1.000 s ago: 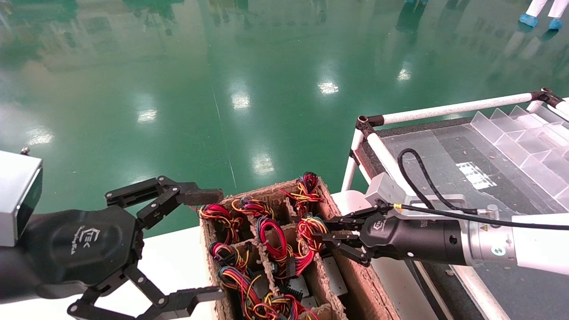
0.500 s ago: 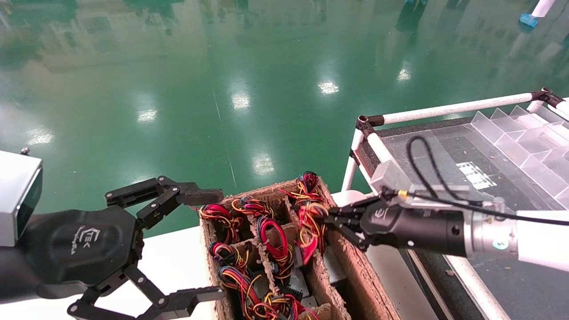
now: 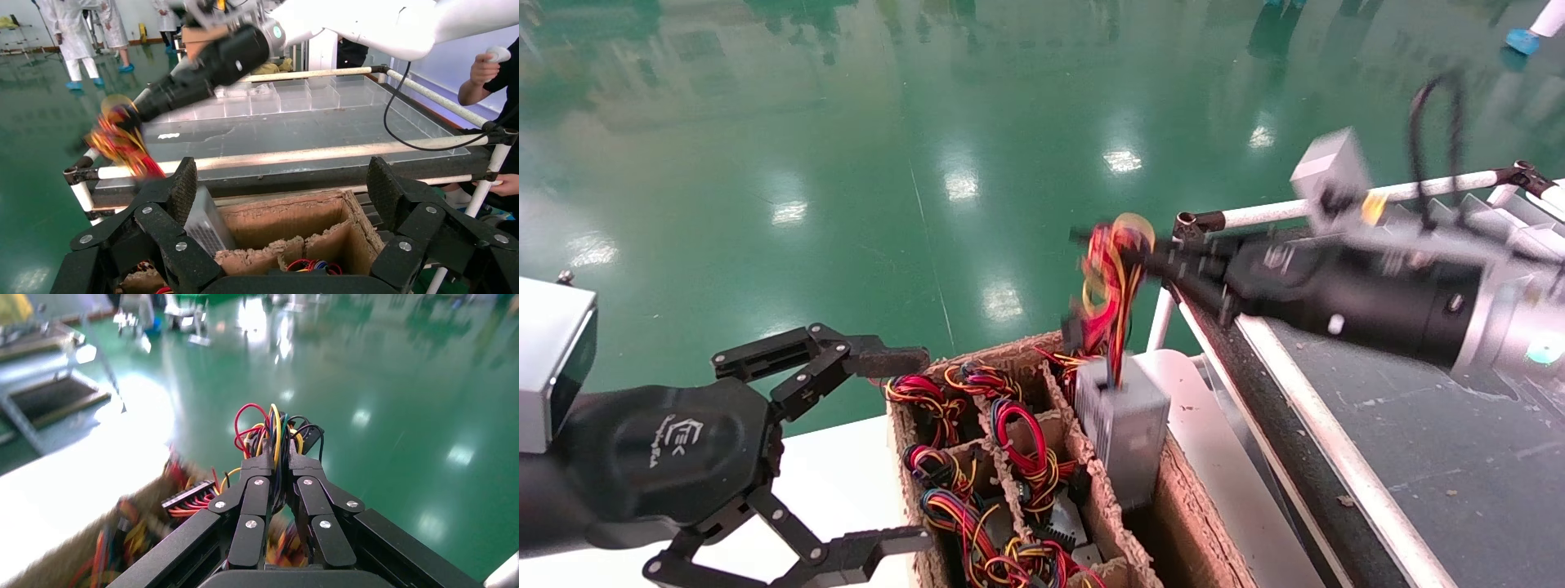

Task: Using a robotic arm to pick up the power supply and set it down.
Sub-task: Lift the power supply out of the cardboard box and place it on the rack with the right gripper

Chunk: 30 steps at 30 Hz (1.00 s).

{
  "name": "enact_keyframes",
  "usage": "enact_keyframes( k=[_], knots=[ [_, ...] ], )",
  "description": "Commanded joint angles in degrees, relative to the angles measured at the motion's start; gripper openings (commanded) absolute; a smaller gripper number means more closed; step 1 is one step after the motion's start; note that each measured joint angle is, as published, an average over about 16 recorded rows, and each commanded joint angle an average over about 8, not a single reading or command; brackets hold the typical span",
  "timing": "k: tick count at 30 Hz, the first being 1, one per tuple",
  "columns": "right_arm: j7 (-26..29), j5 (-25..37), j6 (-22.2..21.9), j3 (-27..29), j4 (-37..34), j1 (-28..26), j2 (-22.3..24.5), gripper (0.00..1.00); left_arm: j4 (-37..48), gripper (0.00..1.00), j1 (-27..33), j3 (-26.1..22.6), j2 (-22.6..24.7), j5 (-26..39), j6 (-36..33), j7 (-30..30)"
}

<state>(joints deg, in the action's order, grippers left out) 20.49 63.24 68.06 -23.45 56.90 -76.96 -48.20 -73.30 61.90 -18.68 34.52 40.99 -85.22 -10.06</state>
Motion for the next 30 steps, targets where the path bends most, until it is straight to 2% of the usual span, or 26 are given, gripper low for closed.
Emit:
enact_keyframes(
  k=[1,8,15,30],
  knots=[
    [-0.01,-1.00,-0.29,0.85,-0.60,-1.00,-0.14,0.00,0.00,1.00,0.00,-0.01,0.00,0.00,0.00,0.00],
    [-2.05,-1.68,-1.09,2.40,-5.96,-6.66,-1.52,0.00,0.00,1.00,0.01,-0.02,-0.01,-0.02,0.01,0.01],
    [-5.50,-0.36,-2.73,2.72,-14.71,-12.98,-4.02,0.00,0.00,1.00,0.01,-0.04,-0.02,-0.03,0.02,0.02],
    [-20.48,5.45,-11.35,1.70,-38.05,-25.54,-10.93,0.00,0.00,1.00,0.02,-0.08,-0.03,-0.06,0.03,0.04]
  ],
)
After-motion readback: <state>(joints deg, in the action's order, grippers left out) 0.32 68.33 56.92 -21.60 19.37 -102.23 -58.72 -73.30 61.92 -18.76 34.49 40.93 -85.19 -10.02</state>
